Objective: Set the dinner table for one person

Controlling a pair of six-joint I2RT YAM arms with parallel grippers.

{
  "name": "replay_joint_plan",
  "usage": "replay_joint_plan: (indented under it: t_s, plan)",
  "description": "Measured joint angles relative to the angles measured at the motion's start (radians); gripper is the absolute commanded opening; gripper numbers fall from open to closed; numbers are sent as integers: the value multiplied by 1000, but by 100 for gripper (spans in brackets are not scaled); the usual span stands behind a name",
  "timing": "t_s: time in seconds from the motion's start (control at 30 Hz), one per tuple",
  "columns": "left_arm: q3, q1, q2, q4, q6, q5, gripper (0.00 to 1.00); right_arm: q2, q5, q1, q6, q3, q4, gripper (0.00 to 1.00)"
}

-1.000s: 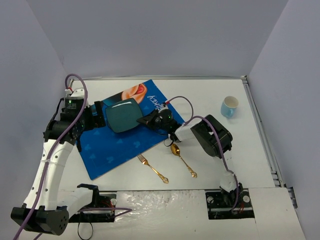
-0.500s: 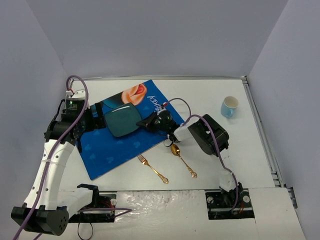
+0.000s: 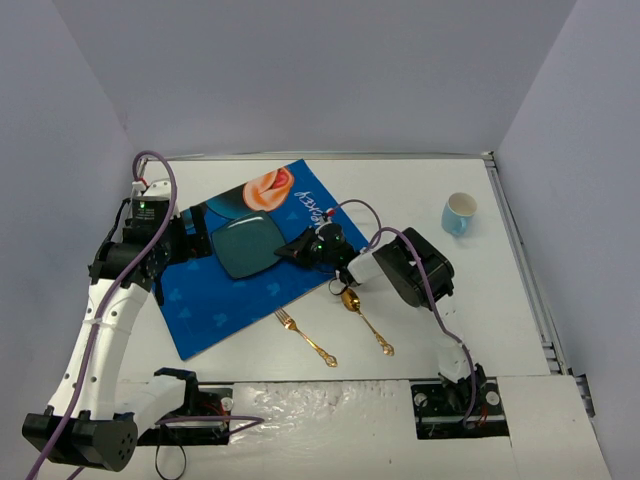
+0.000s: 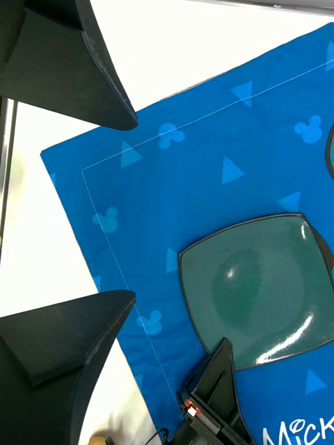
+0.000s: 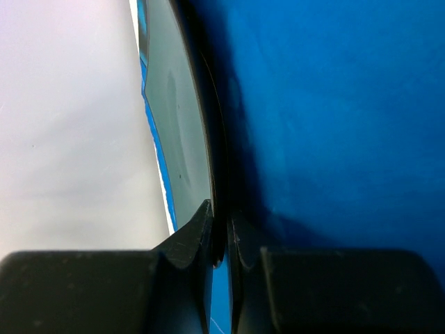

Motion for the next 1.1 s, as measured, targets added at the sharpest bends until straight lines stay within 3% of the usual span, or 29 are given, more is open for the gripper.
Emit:
replay_joint_plan:
  t_s: [0.2,0.5,0.67,0.8,1.1]
  plan:
    - [0,0,0,0,0,0,97,21,-26,-7,-8,14,15,3]
    - [-17,0,-1,0,1,0,97,9,-43,-18,-48,23,13,60]
    - [-18,0,-2,0,1,0,97,-39,-40,-32,-100,33,-50,79]
    - [-18,0,-2,0,1,0,97,-105,-5,-51,-191,36,-189,86]
    - [-18,0,-2,1,3,0,97,-342,233,-122,-510,51,-663,89]
